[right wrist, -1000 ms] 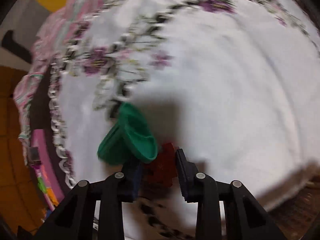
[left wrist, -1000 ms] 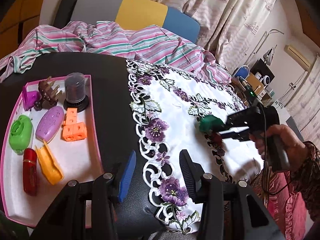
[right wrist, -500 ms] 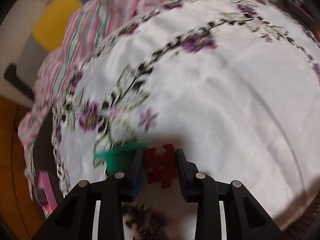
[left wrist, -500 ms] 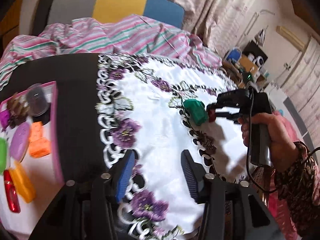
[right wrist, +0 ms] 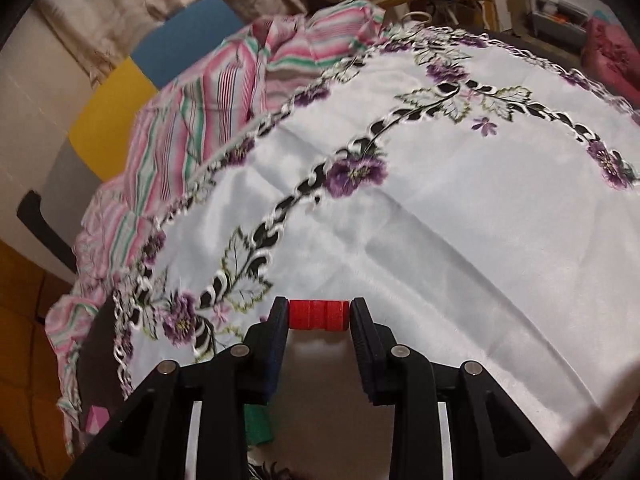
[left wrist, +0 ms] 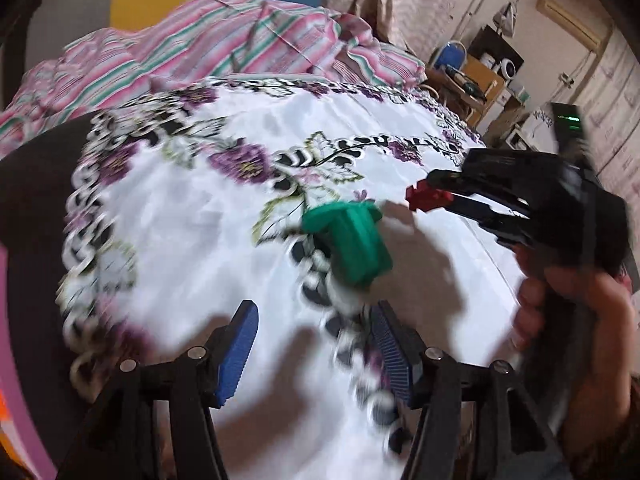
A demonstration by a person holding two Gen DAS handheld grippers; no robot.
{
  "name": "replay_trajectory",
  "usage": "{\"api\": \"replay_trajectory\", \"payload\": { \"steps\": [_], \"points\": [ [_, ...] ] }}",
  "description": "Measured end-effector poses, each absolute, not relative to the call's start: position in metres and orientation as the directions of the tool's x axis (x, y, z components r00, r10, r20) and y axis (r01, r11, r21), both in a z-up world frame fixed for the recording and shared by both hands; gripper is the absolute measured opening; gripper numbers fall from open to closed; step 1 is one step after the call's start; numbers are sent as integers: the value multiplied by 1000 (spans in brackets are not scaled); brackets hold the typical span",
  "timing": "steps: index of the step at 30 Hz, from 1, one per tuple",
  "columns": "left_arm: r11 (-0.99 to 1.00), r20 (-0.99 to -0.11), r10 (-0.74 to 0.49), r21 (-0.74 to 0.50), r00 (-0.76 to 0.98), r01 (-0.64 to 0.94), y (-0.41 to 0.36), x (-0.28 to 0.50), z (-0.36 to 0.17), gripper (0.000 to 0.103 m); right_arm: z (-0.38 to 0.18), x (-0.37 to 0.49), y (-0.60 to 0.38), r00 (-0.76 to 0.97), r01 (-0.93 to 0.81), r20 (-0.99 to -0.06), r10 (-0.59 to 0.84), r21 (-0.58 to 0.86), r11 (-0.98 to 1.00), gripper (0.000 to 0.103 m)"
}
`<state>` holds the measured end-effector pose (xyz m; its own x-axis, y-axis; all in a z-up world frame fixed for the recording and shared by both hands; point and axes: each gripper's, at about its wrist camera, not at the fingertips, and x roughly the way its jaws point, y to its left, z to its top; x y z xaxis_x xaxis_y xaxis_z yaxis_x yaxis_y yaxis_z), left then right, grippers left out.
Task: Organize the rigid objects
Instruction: 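Grasp the teal spool with the left tool while the right holds the red block, then carry the teal spool into the tray and open the left tool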
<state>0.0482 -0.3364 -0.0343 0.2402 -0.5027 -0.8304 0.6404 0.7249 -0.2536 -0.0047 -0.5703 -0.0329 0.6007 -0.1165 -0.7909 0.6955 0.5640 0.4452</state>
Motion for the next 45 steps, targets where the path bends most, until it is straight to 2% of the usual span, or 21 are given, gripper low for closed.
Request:
{"api": "replay_trajectory", "payload": {
  "steps": [8, 12, 14, 15, 16, 17, 18, 24, 28, 31, 34, 37, 41, 45],
  "points": [
    [685, -849, -488, -228, 203, 692, -395, 59, -44, 60, -33, -13, -580, 629, 701, -769, -119, 494, 515, 27],
    [682, -864, -454, -181, 217, 708, -405, 60, -56, 58, -44, -2, -576, 606, 691, -793, -52, 494, 528, 27],
    [679, -862, -452, -166, 229, 715, -405, 60, -59, 48, -43, 0, -574, 602, 686, -797, -52, 483, 545, 29],
    [669, -859, -455, -154, 237, 727, -405, 60, -60, 39, -42, 1, -574, 604, 683, -795, -57, 480, 551, 30],
    [662, -859, -450, -140, 242, 737, -406, 60, -61, 34, -40, 1, -572, 608, 681, -791, -65, 478, 554, 37],
    [656, -862, -445, -130, 242, 744, -406, 60, -61, 32, -40, 1, -572, 609, 680, -791, -64, 478, 556, 47],
    [652, -860, -451, -132, 241, 747, -403, 61, -61, 30, -41, 1, -572, 605, 681, -794, -57, 479, 554, 49],
    [675, -847, -491, -222, 204, 704, -378, 66, -49, 30, -45, 4, -571, 616, 660, -788, -10, 510, 552, 50],
    [679, -854, -479, -213, 203, 703, -365, 64, -39, 30, -45, 11, -564, 602, 644, -798, 5, 489, 588, 50],
    [691, -864, -472, -237, 178, 683, -352, 66, -38, 30, -46, 21, -557, 575, 626, -818, 16, 452, 636, 57],
    [704, -863, -478, -263, 166, 660, -336, 67, -39, 30, -45, 35, -549, 530, 613, -847, -27, 362, 703, 59],
    [718, -858, -487, -289, 160, 633, -323, 67, -42, 30, -52, 49, -548, 481, 614, -875, -58, 289, 734, 59],
    [728, -845, -511, -327, 160, 602, -311, 68, -49, 30, -64, 52, -554, 458, 622, -889, -31, 295, 725, 51],
    [730, -834, -528, -351, 159, 586, -305, 67, -52, 30, -65, 49, -555, 465, 623, -885, -31, 302, 722, 51]
  ]
}}
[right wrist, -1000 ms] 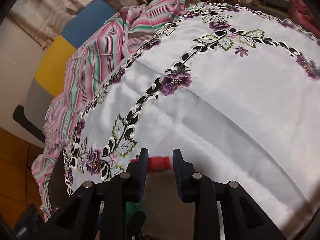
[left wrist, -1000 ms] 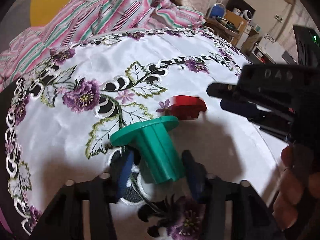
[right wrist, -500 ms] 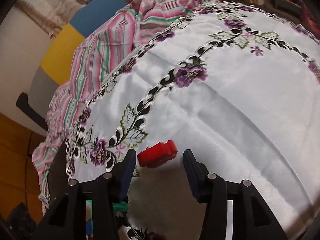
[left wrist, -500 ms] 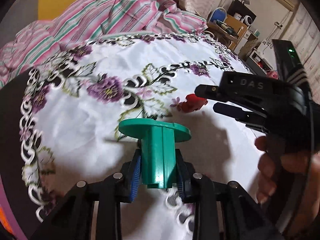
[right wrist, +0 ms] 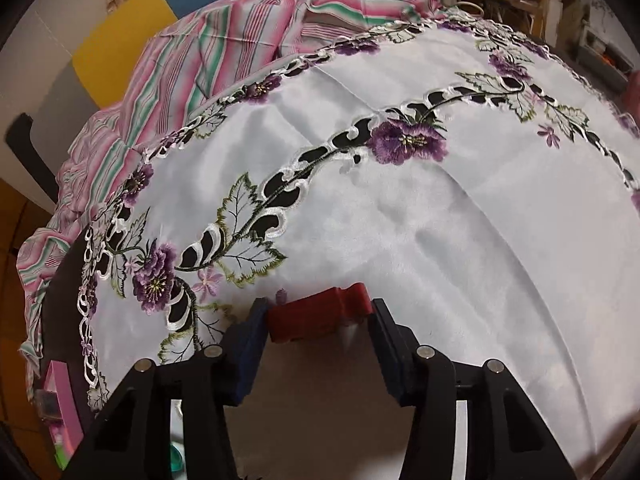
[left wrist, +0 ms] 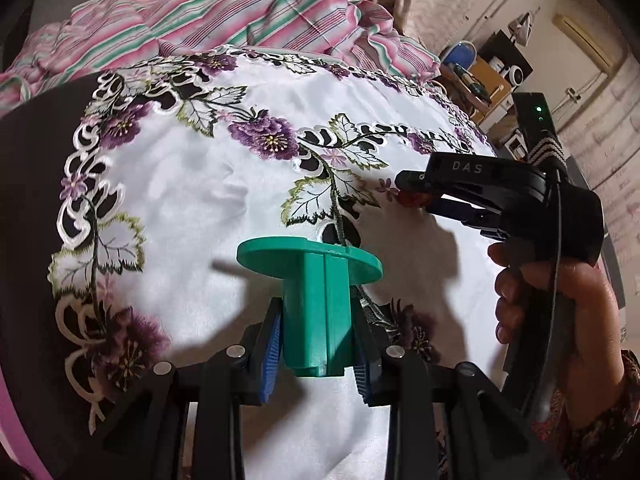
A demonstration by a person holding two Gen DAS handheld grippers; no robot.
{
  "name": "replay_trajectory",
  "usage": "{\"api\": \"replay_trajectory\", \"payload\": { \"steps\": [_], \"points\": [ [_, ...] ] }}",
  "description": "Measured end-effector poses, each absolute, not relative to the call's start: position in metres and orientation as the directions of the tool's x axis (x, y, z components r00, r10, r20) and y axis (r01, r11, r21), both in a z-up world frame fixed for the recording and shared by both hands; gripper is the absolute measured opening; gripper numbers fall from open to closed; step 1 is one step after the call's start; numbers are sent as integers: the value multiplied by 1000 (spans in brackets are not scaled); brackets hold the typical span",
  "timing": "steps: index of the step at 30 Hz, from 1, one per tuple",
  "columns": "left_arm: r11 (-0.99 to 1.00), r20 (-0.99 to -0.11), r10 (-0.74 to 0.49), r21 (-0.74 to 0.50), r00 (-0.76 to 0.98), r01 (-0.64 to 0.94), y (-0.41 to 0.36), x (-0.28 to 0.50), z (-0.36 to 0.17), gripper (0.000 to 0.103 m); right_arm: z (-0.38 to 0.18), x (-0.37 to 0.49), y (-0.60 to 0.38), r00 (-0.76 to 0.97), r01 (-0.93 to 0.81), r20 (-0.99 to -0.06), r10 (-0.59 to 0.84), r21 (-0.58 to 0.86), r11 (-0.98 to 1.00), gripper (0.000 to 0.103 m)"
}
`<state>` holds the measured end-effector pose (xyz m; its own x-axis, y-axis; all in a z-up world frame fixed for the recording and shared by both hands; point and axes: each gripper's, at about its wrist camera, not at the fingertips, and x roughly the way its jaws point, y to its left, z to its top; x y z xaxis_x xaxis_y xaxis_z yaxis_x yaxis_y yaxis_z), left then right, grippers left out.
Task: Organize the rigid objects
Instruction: 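Carry the teal spool into the tray and open the left tool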
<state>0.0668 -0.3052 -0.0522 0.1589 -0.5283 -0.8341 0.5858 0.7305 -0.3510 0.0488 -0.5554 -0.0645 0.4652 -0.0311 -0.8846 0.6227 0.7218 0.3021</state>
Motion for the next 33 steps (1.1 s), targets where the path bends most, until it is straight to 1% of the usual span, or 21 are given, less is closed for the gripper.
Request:
{"api": "replay_trajectory", "payload": {
  "steps": [6, 13, 18, 27, 33],
  "points": [
    [725, -804, -566, -380, 181, 575, -291, 60, -46, 30, -62, 38, -560, 499, 642, -867, -4, 366, 673, 51],
    [740, -788, -572, -376, 227, 558, -266, 51, -39, 30, -55, 37, -549, 498, 621, -867, -27, 334, 709, 51],
    [766, -781, -554, -341, 290, 545, -242, 42, -29, 30, -49, 40, -543, 503, 602, -862, -59, 300, 740, 51],
    [822, -751, -512, -286, 417, 493, -184, 26, -8, 30, -45, 38, -539, 523, 581, -851, -48, 315, 751, 51],
    [858, -752, -470, -266, 463, 440, -143, 21, -8, 30, -42, 38, -535, 533, 571, -845, -49, 316, 758, 51]
  ]
}}
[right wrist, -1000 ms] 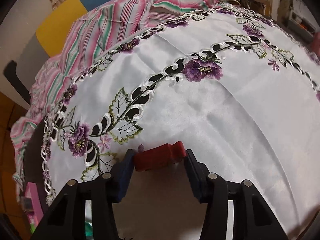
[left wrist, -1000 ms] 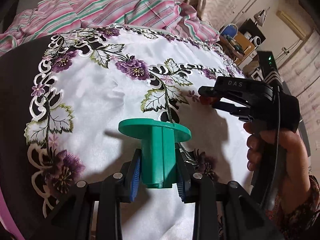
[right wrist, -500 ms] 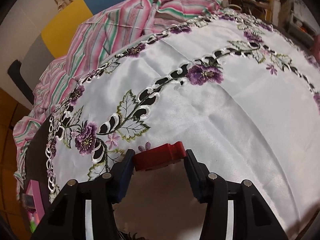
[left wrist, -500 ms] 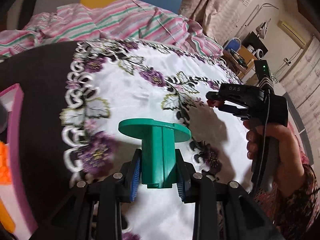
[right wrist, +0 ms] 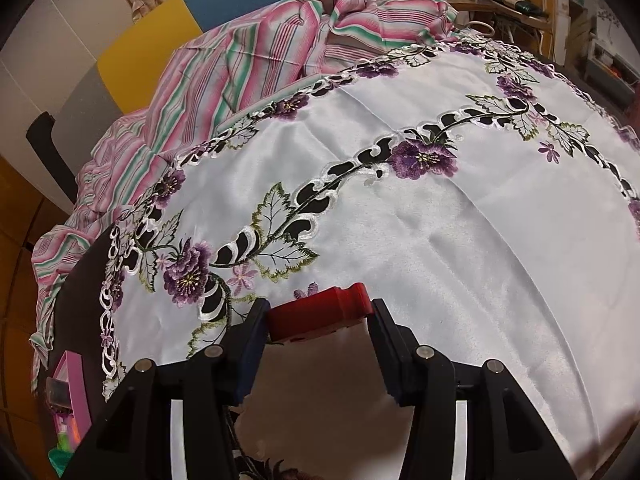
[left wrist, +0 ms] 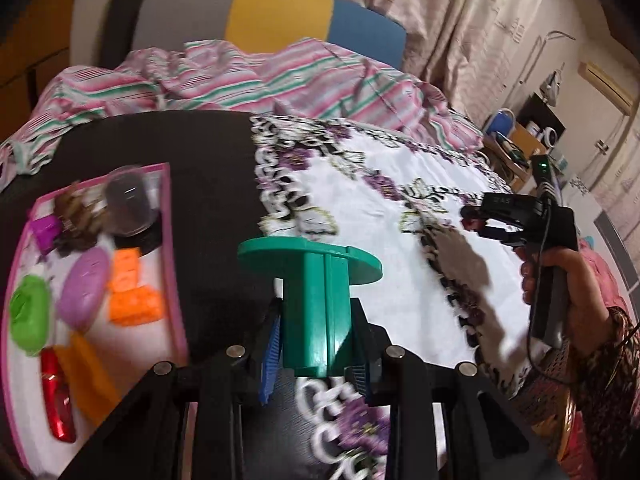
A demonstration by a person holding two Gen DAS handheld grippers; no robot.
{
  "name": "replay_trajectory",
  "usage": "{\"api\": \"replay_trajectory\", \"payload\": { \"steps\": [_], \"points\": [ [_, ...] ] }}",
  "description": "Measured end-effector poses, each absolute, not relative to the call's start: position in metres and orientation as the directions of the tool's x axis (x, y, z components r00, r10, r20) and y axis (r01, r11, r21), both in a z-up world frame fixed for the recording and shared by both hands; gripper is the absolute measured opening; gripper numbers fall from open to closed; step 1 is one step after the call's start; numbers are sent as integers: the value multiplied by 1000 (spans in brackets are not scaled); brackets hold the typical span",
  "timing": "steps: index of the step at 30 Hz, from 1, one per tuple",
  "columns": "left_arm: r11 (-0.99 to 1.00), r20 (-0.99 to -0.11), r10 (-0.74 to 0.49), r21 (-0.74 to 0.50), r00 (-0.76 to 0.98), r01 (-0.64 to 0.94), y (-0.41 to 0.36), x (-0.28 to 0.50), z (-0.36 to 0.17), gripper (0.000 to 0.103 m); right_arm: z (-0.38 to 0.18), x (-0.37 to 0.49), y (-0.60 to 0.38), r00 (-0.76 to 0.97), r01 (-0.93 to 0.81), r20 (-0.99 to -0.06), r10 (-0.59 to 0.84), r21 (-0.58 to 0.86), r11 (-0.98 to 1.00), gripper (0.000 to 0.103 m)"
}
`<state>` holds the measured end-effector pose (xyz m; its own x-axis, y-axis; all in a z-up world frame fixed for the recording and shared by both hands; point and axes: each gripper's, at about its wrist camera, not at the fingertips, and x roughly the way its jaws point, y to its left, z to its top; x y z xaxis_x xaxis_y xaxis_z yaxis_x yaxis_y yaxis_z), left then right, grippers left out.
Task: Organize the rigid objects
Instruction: 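Carry the teal spool into the tray and open the left tool, then carry the red block into the tray and open the right tool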
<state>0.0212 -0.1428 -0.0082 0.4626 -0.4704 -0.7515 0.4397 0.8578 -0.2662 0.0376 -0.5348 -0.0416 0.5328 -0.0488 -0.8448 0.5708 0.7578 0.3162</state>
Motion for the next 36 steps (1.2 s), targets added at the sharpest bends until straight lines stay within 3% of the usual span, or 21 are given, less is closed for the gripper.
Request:
{"api": "replay_trajectory", "payload": {
  "steps": [16, 25, 30, 36],
  "points": [
    [917, -769, -394, -298, 503, 264, -39, 13, -35, 30, -33, 35, -528, 553, 560, -830, -78, 301, 772, 51],
    [902, -783, -421, -309, 458, 300, -35, 11, -49, 30, -30, 35, -525, 565, 550, -821, -83, 299, 780, 51],
    [898, -762, -431, -312, 484, 310, -28, 0, -41, 41, -24, 35, -519, 590, 522, -804, -75, 310, 795, 51],
    [906, -737, -423, -324, 527, 274, -4, -11, -33, 41, -7, 34, -491, 644, 435, -764, -46, 316, 843, 51]
  ]
}}
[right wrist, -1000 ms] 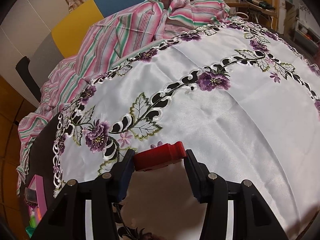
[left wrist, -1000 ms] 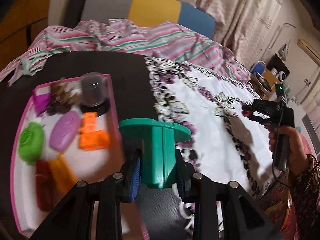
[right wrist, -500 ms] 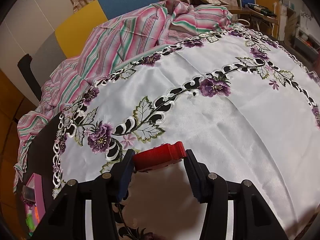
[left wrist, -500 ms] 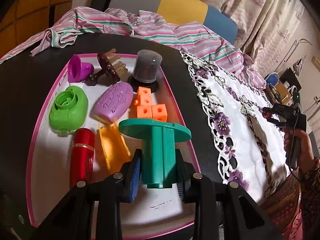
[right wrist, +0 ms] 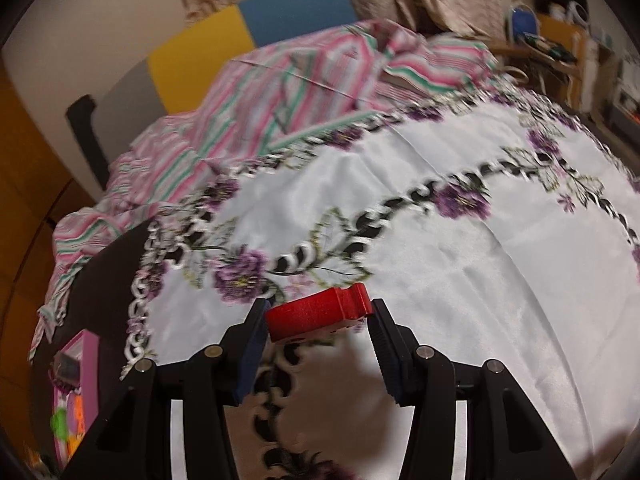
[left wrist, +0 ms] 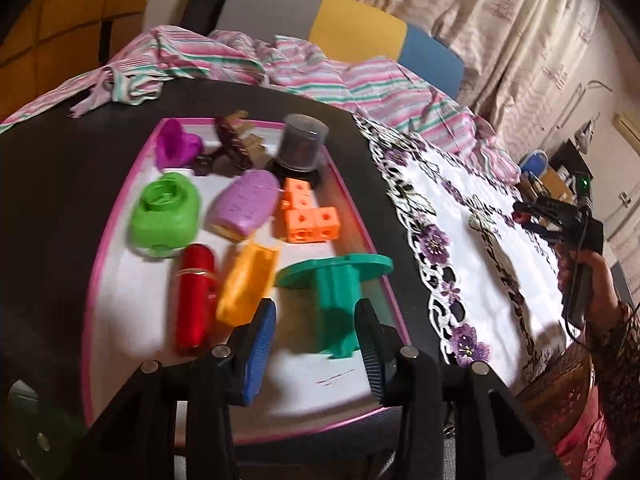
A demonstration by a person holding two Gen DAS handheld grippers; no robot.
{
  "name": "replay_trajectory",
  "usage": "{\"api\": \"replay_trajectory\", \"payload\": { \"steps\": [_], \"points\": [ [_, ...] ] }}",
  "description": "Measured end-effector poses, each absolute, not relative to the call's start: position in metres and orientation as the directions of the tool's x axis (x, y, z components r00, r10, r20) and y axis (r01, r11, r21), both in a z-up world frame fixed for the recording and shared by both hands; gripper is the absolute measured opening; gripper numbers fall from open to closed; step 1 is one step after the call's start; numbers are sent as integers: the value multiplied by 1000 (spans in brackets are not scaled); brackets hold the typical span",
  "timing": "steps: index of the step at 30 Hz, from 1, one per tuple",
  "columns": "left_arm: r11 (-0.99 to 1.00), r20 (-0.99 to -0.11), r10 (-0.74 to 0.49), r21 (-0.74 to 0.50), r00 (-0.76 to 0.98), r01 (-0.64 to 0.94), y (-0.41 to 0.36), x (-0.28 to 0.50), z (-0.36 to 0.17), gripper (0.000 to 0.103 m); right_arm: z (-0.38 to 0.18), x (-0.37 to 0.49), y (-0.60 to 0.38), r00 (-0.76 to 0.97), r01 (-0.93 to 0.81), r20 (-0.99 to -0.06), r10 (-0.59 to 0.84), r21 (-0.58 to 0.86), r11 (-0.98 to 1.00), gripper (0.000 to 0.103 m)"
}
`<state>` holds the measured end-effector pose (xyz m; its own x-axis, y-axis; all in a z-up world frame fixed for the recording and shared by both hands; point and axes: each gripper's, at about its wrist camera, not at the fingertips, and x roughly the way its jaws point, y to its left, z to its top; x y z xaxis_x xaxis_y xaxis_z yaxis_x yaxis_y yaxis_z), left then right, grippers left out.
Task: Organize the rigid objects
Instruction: 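Carry the red block into the tray and open the right tool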
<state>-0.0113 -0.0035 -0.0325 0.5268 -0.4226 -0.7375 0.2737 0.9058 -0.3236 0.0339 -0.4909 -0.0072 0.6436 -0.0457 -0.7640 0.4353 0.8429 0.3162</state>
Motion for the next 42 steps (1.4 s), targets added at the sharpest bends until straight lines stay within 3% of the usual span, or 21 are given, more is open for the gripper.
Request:
{"api": "replay_trajectory", "payload": {
  "steps": [22, 33, 42],
  "points": [
    [897, -690, -428, -402, 584, 183, 43, -22, -27, 41, 30, 19, -291, 649, -30, -690, 321, 398, 917, 51],
    [916, -682, -372, -378, 629, 132, 65, -31, -19, 42, 15, -1, -203, 527, -230, -722, 449, 388, 892, 51],
    [937, -700, -286, -348, 655, 37, 88, -30, -16, 45, -7, -12, -137, 413, -342, -778, 474, 350, 872, 51]
  ]
}}
